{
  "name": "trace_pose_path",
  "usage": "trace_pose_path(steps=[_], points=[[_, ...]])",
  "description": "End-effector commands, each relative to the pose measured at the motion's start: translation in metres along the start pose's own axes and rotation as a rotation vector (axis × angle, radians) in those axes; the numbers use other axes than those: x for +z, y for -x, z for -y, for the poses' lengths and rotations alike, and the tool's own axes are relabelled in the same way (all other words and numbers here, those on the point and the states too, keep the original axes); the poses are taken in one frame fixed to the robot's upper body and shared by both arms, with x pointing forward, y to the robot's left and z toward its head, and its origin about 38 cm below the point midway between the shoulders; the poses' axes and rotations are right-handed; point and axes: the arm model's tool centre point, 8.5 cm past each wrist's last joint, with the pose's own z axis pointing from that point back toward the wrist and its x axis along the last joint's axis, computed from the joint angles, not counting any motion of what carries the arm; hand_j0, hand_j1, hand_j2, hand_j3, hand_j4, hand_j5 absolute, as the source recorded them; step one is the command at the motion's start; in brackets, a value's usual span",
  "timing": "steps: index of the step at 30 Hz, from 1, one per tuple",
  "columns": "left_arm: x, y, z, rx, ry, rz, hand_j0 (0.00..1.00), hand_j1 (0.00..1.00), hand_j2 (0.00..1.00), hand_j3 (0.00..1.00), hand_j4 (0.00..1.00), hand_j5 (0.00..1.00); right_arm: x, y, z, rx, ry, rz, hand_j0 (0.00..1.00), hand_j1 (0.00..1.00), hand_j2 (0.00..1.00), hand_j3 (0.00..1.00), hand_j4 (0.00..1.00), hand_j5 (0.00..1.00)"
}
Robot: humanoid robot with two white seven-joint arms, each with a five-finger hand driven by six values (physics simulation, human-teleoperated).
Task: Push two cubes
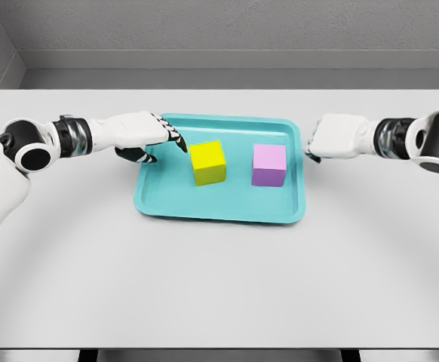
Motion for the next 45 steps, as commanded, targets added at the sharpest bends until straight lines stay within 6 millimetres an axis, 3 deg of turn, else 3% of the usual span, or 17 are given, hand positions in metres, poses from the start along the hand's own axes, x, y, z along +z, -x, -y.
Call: trace_pose_path(steps=[1,4,11,14,20,28,45], points=[[0.001,0.001,0.0,0.006,-0.004,-0.001,0.71,0.71,0.71,0.71,0.71,0.71,0.013,0.006,0.002,0.004,0.012,-0.019,0.52,0.52,0.52,0.52,0.52,0.52],[0.0,0.0,-0.001,0.004,-0.004,0.0,0.71,0.71,0.71,0.71,0.71,0.71,0.012,0.002,-0.002,-0.01,0.013,-0.008,0.62,0.62,0.62,0.62,0.62,0.62],[0.0,0.0,0.001,0.007,-0.003,0.001,0.71,0.71,0.71,0.71,0.71,0.71,0.02,-0.002,0.006,-0.009,0.158,-0.011,0.6,0.6,0.6,0.6,0.6,0.6],[0.001,0.0,0.001,0.006,-0.003,0.0,0.71,0.71,0.71,0.71,0.71,0.71,0.033,0.007,0.0,-0.035,0.246,-0.05,0.6,0.6,0.6,0.6,0.6,0.6],[0.009,0.007,0.002,0.009,0.001,-0.021,0.71,0.71,0.71,0.71,0.71,0.71,0.032,0.003,-0.01,-0.078,0.307,-0.041,0.57,0.57,0.57,0.57,0.57,0.57],[0.01,0.008,0.002,0.01,-0.001,-0.024,0.71,0.71,0.71,0.71,0.71,0.71,0.027,-0.011,-0.028,-0.118,0.346,-0.017,0.57,0.57,0.57,0.57,0.57,0.57],[0.016,0.012,0.003,0.01,0.002,-0.037,0.71,0.71,0.71,0.71,0.71,0.71,-0.001,-0.031,-0.036,-0.18,0.362,0.021,0.56,0.56,0.56,0.56,0.56,0.56]])
